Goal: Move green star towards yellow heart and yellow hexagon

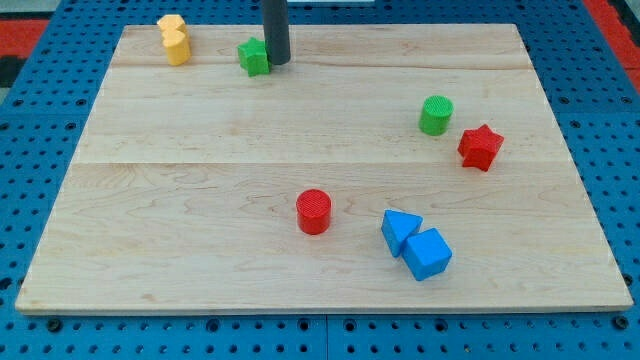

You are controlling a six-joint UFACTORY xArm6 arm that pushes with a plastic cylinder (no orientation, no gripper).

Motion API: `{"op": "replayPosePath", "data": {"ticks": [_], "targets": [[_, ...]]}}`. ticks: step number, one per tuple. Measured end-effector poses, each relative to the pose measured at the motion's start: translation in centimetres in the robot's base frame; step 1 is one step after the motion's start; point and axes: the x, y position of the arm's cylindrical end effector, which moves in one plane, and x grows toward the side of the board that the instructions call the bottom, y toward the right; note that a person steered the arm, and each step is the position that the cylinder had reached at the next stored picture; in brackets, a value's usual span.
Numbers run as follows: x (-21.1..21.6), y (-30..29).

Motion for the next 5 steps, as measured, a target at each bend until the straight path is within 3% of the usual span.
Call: {"op": "replayPosePath", "data": {"ticks": [1,3,5], "targets": [[3.7,0.4],[-0.6,-1.7],[-1.6,0.0]]}}
